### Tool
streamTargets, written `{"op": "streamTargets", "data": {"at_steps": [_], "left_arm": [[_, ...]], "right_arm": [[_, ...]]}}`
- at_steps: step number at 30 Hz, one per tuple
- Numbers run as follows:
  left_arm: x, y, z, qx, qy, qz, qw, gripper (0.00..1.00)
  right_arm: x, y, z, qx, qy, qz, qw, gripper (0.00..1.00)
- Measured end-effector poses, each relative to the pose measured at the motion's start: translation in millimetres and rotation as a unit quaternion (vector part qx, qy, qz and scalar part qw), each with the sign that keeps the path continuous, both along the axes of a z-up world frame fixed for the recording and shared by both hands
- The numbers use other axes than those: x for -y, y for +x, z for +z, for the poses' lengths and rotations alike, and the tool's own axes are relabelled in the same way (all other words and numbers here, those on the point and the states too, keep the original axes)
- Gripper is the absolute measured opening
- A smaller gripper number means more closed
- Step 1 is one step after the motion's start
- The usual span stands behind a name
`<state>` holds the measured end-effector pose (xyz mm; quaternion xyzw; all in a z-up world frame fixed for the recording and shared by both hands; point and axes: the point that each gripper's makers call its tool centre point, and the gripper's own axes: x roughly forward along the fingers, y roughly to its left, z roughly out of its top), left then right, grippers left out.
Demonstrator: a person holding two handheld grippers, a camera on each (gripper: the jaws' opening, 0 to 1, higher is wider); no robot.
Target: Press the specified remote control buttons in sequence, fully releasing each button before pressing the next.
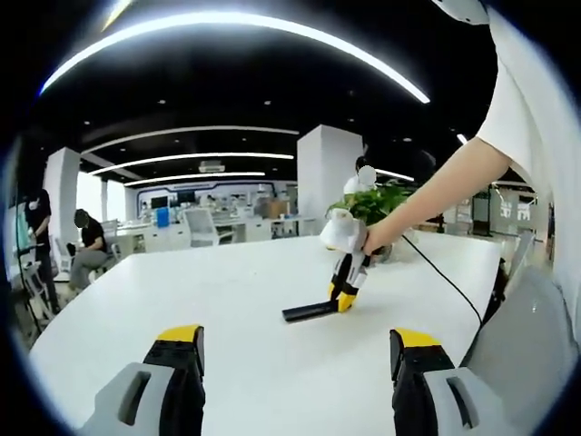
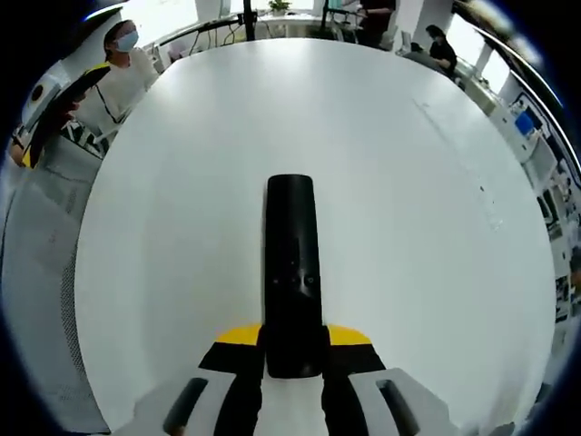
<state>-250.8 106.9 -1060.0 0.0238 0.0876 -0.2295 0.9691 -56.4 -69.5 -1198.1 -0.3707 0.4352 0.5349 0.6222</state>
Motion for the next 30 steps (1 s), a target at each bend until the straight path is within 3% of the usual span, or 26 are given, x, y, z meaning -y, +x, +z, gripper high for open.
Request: {"op": "streamTargets", "data": {"at_steps": [2, 5, 9, 11, 15, 18, 20, 24, 30], "left_arm": [[1.7, -0.7, -1.1, 0.001, 0.006, -0.005, 1.0000, 0.88], [2.8, -1.1, -1.5, 0.004, 0.016, -0.007, 0.9998, 0.88], [0.5, -0.6, -1.3, 0.001, 0.012, -0.001, 0.9999, 0.88], [-0.6, -0.3, -1.4, -0.001, 0.008, 0.002, 1.0000, 0.88], [0.4, -0.7, -3.5, -0.007, 0.009, -0.001, 0.9999, 0.88], [1.4, -0.9, -4.4, -0.008, 0.010, -0.004, 0.9999, 0.88], [1.3, -0.7, -5.1, -0.010, 0.010, -0.004, 0.9999, 0.88], [1.1, -0.4, -5.7, -0.011, 0.008, -0.003, 0.9999, 0.88], [2.1, -0.2, -5.9, -0.013, 0.007, -0.006, 0.9999, 0.88]], "right_arm": [[0.4, 0.0, 0.4, 0.005, 0.008, -0.002, 1.0000, 0.22], [-2.3, 1.1, 1.9, 0.007, 0.055, -0.036, 0.9978, 0.23], [-1.3, 4.4, 4.1, 0.006, 0.105, -0.105, 0.9889, 0.42], [-2.3, 5.3, 9.5, 0.010, 0.141, -0.132, 0.9811, 0.46], [-4.4, 10.5, 28.4, 0.026, 0.230, -0.197, 0.9526, 0.60], [-1.0, 12.3, 44.6, 0.048, 0.286, -0.243, 0.9257, 0.70], [2.9, 10.6, 50.4, 0.055, 0.302, -0.257, 0.9163, 0.73], [6.4, 2.8, 73.2, 0.080, 0.368, -0.289, 0.8803, 0.78], [22.4, -14.4, 87.9, 0.105, 0.388, -0.312, 0.8610, 0.89]]}}
